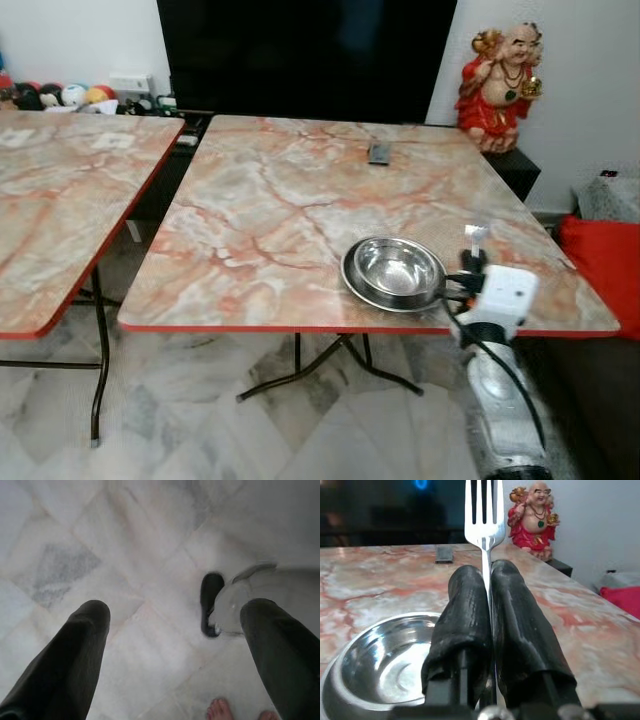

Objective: Setting the table

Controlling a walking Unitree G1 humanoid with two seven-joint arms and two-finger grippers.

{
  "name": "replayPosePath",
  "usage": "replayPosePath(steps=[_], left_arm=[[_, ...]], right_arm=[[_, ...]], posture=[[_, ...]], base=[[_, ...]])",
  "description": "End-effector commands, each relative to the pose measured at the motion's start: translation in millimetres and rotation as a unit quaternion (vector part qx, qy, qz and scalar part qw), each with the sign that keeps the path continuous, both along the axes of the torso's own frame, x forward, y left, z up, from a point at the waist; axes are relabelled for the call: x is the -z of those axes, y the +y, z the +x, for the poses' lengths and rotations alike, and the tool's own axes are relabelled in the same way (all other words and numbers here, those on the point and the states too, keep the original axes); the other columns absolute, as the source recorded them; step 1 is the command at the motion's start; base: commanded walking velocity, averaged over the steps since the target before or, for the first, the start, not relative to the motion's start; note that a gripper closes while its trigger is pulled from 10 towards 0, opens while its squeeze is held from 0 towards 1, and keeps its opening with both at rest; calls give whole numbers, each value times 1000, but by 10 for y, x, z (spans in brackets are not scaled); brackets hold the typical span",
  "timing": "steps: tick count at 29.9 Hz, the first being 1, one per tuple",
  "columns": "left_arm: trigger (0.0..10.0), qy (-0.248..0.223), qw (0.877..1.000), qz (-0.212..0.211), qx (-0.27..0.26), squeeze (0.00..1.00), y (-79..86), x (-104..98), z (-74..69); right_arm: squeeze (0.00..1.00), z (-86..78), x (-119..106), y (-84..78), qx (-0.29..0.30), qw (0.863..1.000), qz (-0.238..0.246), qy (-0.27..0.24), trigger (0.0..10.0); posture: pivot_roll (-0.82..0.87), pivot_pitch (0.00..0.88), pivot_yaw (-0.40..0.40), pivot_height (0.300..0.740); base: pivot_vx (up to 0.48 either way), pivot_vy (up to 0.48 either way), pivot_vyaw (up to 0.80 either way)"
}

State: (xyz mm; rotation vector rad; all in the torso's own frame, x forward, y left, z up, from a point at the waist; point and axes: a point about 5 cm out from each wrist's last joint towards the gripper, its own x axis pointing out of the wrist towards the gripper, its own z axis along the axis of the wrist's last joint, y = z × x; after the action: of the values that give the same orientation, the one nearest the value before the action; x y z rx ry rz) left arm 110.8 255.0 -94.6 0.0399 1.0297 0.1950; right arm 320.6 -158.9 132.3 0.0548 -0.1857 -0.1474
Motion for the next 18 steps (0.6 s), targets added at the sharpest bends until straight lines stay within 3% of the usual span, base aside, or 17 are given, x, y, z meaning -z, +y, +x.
replayPosePath(steps=[1, 10, 12, 18], left_arm=[[10000, -3, 1000, -9, 2, 0, -101, 19, 36], [10000, -1, 1000, -16, 13, 0, -256, 39, 118], [10000, -1, 1000, -15, 12, 0, -224, 30, 125], [10000, 10, 1000, -7, 3, 0, 5, 21, -87]], right_arm=[[0, -8, -5, -73, 13, 1000, -2, 1, 10000], [0, -1, -5, -68, 14, 1000, 0, 1, 10000], [0, -1, -4, -67, 15, 1000, -1, 1, 10000], [0, -4, 5, -68, 15, 1000, 0, 3, 10000]], posture=[[45, 0, -29, 740], [39, 0, -24, 740], [39, 0, -24, 740], [41, 0, -26, 740]], base=[[0, 0, 0], [0, 0, 0], [0, 0, 0], [271, 0, 0]])
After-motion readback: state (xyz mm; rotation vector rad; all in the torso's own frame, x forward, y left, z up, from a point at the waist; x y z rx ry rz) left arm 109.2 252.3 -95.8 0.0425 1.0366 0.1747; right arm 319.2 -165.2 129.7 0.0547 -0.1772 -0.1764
